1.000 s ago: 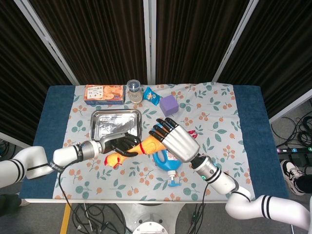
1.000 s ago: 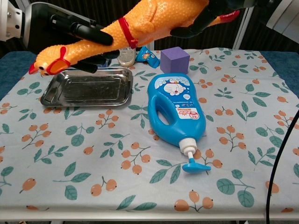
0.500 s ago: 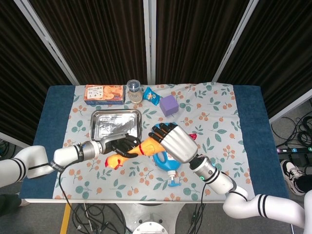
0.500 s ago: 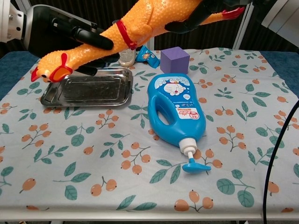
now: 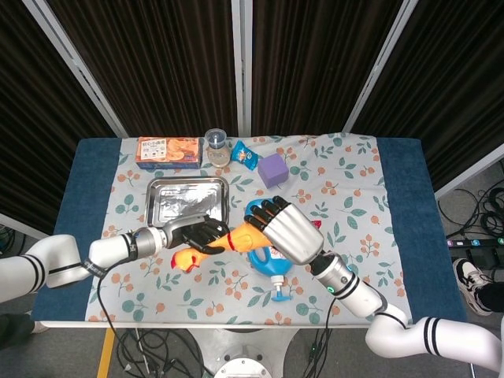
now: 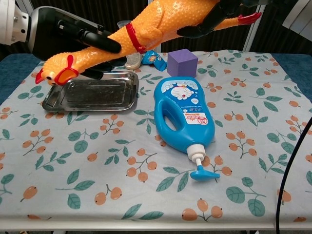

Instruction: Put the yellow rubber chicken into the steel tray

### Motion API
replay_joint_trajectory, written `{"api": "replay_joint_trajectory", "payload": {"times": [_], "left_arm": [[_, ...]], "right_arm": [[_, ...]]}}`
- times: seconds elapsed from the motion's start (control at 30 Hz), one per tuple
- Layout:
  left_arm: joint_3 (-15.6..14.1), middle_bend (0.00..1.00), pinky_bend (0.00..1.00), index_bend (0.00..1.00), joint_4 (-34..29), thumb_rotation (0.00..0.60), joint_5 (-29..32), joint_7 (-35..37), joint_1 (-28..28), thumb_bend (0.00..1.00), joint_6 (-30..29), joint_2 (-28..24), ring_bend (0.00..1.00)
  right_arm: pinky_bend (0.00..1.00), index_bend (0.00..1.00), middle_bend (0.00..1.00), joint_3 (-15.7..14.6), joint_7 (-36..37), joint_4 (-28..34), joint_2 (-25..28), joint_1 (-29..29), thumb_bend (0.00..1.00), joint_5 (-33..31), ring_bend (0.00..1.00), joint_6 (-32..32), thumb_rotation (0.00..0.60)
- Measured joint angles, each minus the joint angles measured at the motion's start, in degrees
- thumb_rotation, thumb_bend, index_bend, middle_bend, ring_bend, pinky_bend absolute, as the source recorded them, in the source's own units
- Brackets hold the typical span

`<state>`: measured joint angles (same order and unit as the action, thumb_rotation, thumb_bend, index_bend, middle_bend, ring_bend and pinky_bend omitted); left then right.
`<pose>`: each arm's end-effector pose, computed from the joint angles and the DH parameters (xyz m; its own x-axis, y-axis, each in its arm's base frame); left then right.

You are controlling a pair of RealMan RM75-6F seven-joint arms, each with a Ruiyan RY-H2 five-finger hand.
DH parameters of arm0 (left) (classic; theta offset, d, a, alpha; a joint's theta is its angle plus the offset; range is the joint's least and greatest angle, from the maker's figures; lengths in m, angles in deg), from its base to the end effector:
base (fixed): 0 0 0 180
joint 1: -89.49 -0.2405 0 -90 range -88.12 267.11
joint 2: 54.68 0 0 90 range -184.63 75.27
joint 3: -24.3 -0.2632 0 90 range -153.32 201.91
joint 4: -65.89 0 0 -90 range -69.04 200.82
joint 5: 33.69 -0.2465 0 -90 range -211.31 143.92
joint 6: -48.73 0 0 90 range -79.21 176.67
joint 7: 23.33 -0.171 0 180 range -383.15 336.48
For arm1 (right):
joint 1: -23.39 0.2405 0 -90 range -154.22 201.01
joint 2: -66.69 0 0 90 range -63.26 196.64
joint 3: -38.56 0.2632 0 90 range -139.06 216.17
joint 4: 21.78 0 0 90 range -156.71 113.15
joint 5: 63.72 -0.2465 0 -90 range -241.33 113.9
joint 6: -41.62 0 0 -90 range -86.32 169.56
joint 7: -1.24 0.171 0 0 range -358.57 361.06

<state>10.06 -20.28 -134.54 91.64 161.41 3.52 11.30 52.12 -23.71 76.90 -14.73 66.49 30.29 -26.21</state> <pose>-0.1000 0.3871 -0.0040 -0.4654 0.8595 0.2111 0.7938 0.2999 0.5290 -0.0227 -0.3297 0.0138 0.3923 0.2400 0.8880 -0.5405 -0.7209 0.4337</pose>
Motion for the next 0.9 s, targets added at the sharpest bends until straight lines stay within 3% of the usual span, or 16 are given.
{"api": "replay_joint_trajectory", "payload": {"times": [0.27,0.73,0.9], "left_arm": [[-0.3,0.87,0.93,0.77,0.2,0.600,0.1,0.6,0.5,0.77,0.1,0.1,0.81],[-1.4,0.87,0.93,0.77,1.1,0.600,-0.8,4.5,1.3,0.77,-1.1,0.0,0.81],[-2.0,0.87,0.93,0.77,1.4,0.600,-1.3,5.7,1.4,0.77,-2.0,-0.1,0.81]], "right_arm": [[0.25,0.00,0.16,-0.6,-0.5,1.0,1.0,-0.1,0.00,0.0,0.15,0.1,0.600],[0.25,0.00,0.25,-1.2,-2.9,-0.1,-0.7,0.7,0.00,-0.7,0.16,1.0,0.600],[0.26,0.13,0.29,-0.8,-3.5,-0.8,-1.5,1.0,0.04,-0.6,0.21,0.4,0.600]]}}
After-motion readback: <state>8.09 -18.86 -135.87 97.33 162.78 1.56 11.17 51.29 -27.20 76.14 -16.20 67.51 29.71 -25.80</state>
